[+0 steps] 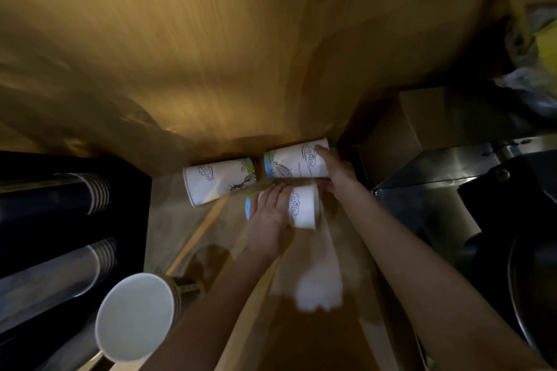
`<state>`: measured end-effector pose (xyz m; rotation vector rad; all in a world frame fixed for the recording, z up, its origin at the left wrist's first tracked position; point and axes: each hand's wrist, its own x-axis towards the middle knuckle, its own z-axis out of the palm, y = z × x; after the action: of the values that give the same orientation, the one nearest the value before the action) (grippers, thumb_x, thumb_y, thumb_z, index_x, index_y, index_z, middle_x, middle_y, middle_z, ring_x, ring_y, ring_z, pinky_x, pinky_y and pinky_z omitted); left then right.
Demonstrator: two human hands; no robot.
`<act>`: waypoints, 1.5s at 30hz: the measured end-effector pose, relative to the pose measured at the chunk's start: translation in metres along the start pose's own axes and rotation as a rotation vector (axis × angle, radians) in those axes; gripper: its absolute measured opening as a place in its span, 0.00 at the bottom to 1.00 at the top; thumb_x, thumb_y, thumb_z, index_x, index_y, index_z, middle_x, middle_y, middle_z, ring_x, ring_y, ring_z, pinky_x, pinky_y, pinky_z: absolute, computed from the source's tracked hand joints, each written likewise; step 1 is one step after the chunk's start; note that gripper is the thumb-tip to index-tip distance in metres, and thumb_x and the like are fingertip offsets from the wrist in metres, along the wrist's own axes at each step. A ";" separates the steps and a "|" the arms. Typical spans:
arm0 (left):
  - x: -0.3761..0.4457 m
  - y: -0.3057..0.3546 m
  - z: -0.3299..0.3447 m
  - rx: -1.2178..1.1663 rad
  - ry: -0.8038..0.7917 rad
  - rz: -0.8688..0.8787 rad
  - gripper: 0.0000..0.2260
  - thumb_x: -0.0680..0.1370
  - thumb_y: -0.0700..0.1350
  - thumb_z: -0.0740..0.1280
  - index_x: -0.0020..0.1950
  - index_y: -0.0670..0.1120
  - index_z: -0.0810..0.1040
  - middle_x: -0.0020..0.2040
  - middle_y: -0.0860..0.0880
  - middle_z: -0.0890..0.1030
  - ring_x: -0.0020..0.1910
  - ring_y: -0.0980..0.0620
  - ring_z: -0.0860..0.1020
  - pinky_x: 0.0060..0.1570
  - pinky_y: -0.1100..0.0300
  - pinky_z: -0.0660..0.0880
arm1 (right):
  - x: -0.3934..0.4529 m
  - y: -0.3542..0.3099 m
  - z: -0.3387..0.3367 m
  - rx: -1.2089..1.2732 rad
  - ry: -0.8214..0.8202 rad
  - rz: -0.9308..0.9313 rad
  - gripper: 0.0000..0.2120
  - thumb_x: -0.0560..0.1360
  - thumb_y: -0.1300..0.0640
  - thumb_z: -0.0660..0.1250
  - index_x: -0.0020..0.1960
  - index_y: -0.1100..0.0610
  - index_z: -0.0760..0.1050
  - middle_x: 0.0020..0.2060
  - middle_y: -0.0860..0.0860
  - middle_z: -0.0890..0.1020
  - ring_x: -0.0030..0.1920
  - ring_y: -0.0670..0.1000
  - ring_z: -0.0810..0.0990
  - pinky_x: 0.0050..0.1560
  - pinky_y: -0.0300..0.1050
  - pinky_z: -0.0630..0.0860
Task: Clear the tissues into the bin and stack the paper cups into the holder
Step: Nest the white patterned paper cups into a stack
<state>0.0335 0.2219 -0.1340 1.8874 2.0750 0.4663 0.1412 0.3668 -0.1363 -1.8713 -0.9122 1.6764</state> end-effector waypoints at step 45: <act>-0.077 -0.028 -0.011 -0.843 0.274 -0.473 0.41 0.54 0.53 0.76 0.64 0.48 0.64 0.55 0.52 0.73 0.55 0.51 0.74 0.49 0.59 0.71 | -0.155 0.026 0.025 -1.053 -0.108 -1.066 0.27 0.73 0.41 0.51 0.51 0.61 0.78 0.49 0.58 0.80 0.54 0.60 0.75 0.55 0.52 0.71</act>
<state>0.0111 0.1421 -0.1363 0.8615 1.9160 1.2667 0.1156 0.2331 -0.0538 -1.2198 -2.5545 0.6066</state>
